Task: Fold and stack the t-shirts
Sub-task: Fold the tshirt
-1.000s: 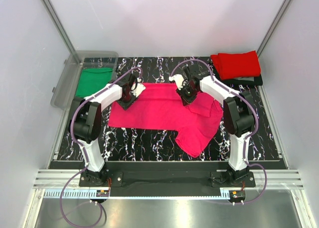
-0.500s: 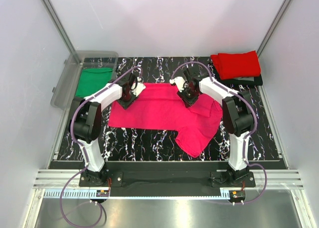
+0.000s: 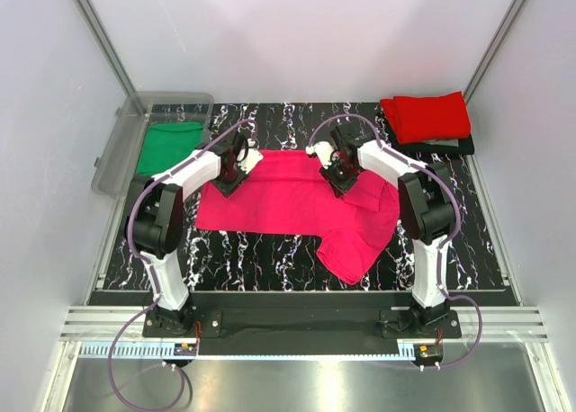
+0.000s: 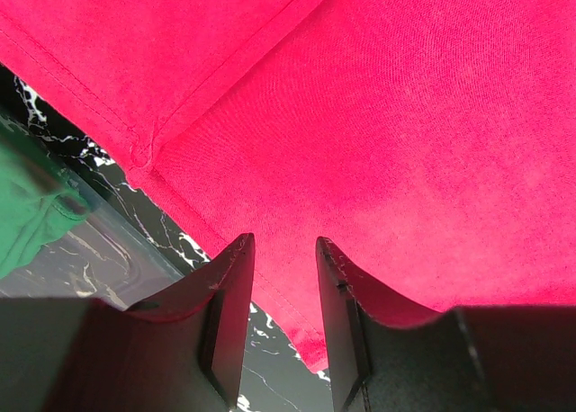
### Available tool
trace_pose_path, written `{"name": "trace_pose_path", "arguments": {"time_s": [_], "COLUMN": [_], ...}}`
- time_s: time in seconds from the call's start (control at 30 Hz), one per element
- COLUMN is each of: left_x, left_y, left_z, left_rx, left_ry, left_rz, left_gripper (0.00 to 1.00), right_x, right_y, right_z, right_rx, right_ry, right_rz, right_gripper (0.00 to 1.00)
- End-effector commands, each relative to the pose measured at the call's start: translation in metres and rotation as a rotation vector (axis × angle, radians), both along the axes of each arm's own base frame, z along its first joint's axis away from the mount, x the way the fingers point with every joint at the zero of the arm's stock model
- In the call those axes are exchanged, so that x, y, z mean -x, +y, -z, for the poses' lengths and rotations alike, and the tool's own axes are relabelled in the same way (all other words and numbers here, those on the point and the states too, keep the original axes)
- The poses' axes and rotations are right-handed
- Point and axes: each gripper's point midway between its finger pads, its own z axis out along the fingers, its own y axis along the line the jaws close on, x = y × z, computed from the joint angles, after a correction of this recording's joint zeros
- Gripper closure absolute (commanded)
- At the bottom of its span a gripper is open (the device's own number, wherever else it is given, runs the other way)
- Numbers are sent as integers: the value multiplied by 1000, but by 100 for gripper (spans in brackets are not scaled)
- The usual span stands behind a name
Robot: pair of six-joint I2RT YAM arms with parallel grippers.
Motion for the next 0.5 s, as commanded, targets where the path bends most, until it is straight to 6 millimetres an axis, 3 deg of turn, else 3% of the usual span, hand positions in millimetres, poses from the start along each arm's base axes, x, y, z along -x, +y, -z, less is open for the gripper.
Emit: {"name": "trace_pose_path", "arguments": {"time_s": [0.0, 0.47], "left_x": [-14, -14], "left_y": [-1, 0], "left_z": [-10, -8], "left_rx": [7, 4], "left_ry": [-46, -42], "left_rz": [-17, -19], "left_gripper": [62, 62], "right_x": [-5, -18], "right_y": [4, 7], "right_z": [4, 5], "right_rx": [11, 14], "right_ry": [-15, -47], "right_rz": [-15, -3], "right_gripper": [73, 72]}}
